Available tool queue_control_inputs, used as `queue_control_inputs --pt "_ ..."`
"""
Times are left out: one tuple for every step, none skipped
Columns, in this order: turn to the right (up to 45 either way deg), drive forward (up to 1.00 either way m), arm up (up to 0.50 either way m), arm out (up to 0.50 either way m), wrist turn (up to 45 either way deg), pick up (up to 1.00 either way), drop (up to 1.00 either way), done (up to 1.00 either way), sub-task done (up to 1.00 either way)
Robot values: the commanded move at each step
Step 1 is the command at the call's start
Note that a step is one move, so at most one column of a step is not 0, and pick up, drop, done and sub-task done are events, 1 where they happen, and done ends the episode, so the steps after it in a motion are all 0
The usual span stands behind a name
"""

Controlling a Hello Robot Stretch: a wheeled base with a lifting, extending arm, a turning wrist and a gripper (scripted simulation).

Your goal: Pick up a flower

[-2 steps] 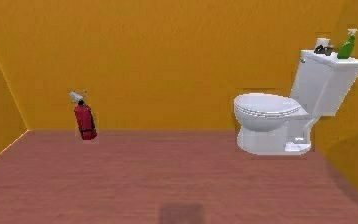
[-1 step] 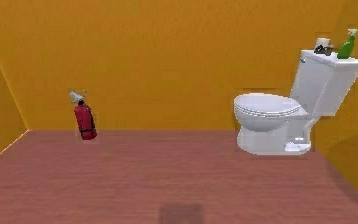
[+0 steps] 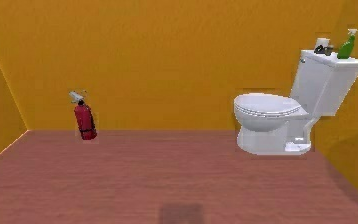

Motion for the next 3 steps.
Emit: queue_control_inputs --pt "0.0 0.0 -0.3 0.0 0.0 0.0 0.0 0.0 0.0" --pt "0.0 0.0 0.0 0.0 0.0 1.0 0.0 0.0 0.0" --pt "0.0 0.0 0.1 0.0 0.0 0.0 0.0 0.0 0.0"
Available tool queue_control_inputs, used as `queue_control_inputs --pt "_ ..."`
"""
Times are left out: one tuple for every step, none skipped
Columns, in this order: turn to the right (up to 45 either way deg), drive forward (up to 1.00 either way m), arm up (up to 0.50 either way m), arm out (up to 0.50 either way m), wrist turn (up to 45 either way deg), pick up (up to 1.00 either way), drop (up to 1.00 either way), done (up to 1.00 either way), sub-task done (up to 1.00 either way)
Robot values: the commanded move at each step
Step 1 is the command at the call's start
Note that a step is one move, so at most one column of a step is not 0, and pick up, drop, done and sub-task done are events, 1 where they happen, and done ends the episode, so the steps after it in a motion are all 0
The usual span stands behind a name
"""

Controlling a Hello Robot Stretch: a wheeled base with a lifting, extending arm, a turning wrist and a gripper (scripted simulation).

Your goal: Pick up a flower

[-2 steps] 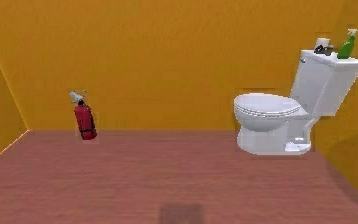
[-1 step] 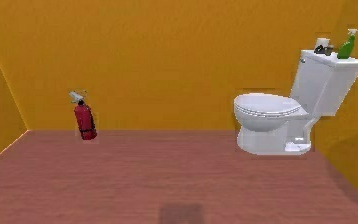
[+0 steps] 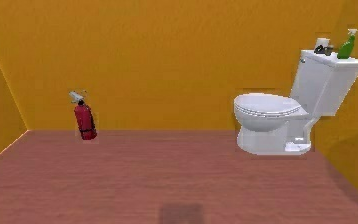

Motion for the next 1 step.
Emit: queue_control_inputs --pt "0.0 0.0 0.0 0.0 0.0 0.0 0.0 1.0 0.0"
